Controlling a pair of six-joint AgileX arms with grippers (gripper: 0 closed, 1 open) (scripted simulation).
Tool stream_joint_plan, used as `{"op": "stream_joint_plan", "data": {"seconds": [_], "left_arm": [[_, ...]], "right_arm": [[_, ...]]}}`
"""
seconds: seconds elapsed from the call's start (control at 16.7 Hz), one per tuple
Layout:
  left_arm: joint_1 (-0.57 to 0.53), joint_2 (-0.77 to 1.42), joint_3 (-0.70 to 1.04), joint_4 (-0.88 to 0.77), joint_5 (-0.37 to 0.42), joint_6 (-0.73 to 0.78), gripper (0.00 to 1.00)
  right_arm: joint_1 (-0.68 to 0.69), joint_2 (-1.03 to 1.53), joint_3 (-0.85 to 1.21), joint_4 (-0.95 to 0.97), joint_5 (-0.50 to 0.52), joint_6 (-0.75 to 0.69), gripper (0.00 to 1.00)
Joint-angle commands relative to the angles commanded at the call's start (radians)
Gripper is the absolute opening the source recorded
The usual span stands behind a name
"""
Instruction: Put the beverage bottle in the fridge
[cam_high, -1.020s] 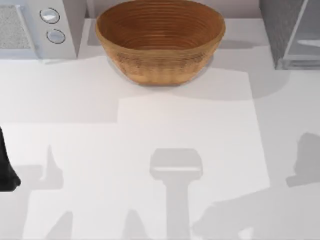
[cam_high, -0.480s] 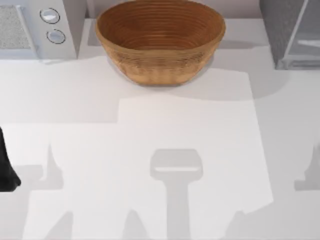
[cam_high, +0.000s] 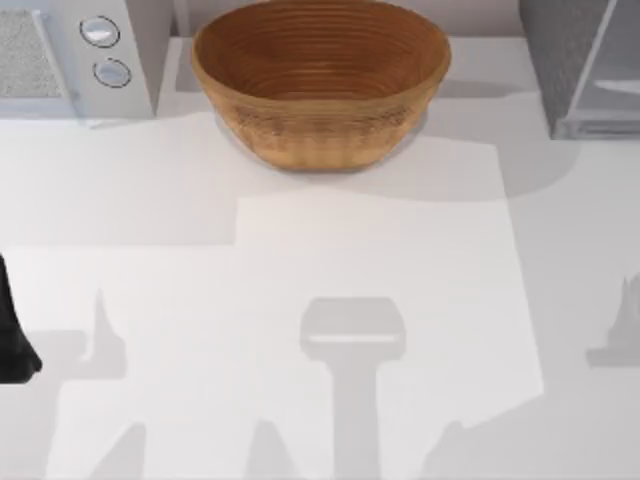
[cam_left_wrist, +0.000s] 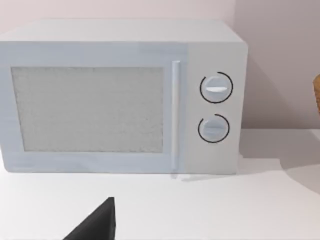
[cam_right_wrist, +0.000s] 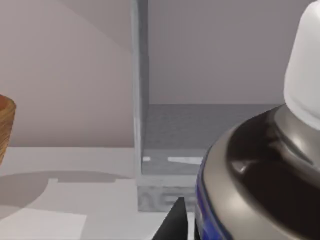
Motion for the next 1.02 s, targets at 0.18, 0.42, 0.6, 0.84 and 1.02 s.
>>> {"op": "stream_joint_plan", "data": {"seconds": [0.18, 0.42, 0.6, 0.84, 1.02], "left_arm": [[0.000, 0.000, 0.000, 0.000, 0.000, 0.000, 1.00], [0.000, 0.000, 0.000, 0.000, 0.000, 0.000, 1.00], [0.000, 0.000, 0.000, 0.000, 0.000, 0.000, 1.00], [0.000, 0.000, 0.000, 0.000, 0.000, 0.000, 1.00], [0.000, 0.000, 0.000, 0.000, 0.000, 0.000, 1.00]], "right_arm": [[-0.031, 0.183, 0.099, 0.114, -0.023, 0.004, 0.01], [-0.083, 0.557, 0.270, 0.311, -0.065, 0.008, 0.01], [-0.123, 0.919, 0.412, 0.474, -0.103, 0.011, 0.01], [-0.171, 1.338, 0.597, 0.687, -0.155, 0.012, 0.01], [-0.204, 1.603, 0.721, 0.829, -0.189, 0.013, 0.01]]}}
